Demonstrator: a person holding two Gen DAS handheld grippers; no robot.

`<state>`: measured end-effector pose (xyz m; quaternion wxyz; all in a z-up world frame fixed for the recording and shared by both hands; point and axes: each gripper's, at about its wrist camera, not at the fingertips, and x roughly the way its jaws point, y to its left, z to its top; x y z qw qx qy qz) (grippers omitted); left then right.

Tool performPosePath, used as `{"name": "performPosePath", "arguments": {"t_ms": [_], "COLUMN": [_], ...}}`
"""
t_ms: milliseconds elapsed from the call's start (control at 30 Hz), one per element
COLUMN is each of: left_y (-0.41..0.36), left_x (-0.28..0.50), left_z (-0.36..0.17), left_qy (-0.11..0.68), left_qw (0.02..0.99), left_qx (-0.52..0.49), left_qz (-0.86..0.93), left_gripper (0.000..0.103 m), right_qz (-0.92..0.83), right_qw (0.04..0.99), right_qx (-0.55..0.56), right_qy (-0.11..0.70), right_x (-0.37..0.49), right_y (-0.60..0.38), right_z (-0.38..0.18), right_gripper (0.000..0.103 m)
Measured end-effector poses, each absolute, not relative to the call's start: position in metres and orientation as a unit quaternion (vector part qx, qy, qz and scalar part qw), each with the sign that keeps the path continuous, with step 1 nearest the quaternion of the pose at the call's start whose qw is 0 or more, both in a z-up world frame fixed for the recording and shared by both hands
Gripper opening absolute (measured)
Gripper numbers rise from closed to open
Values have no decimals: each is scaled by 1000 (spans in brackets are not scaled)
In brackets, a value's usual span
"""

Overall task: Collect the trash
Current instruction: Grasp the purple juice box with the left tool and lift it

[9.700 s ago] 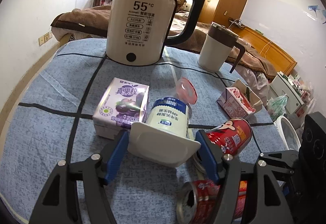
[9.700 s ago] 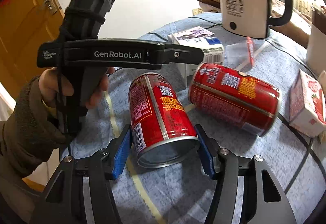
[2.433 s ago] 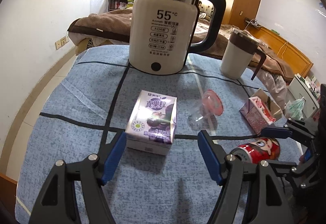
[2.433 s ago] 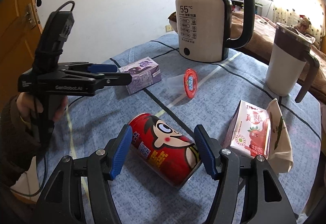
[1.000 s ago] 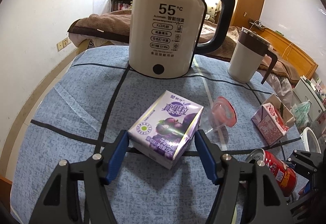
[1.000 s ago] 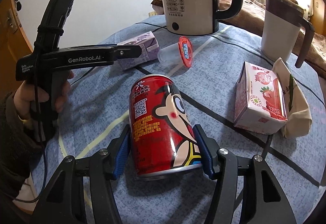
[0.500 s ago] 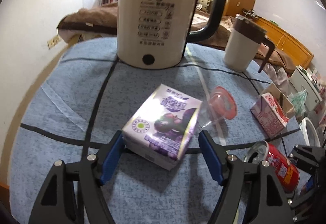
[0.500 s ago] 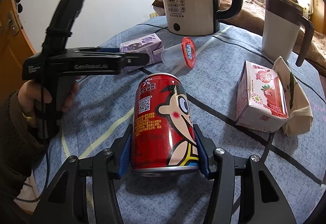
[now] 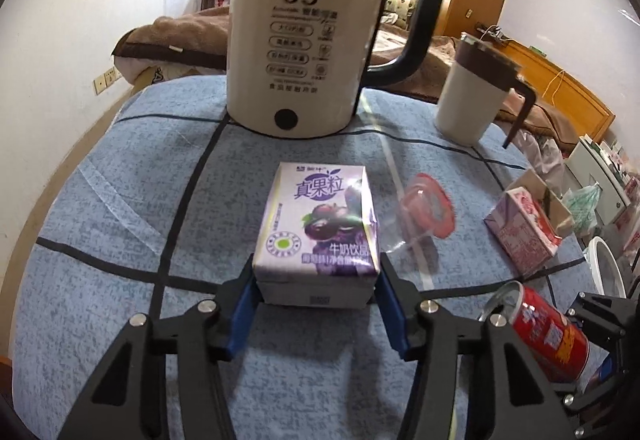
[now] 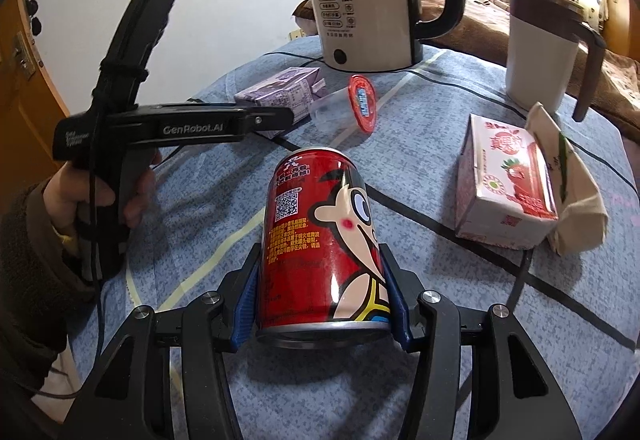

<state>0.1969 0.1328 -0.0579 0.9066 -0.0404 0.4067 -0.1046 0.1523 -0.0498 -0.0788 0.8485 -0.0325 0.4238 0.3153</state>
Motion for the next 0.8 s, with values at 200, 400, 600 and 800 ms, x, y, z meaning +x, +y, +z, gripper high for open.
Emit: {"name": "performPosePath", "arguments": {"t_ms": [200,400,600,800], "left_y": [124,114,112,104], "left_x": [179,157,144,157], "left_z": [-52,-50,-52,-54], "left_qy": [400,397,404,408], "left_qw": [910,910,906,904], "left_qx": [-34,-29,-48,-41], "left_qz": [-108,-114,-119,-119], "left_gripper": [56,55,58,74], "right_qz": [305,299,292,289], "right_qw": [859,863,866,866], "right_qx": [-20,-5,11,17], "right_qy": [411,409,407,408], "right_x": [141,125,112,109], "right_y": [-59,-70,-82,-87], "right_z": [-72,-68,-65,-65], "right_gripper": [54,54,54,54]}}
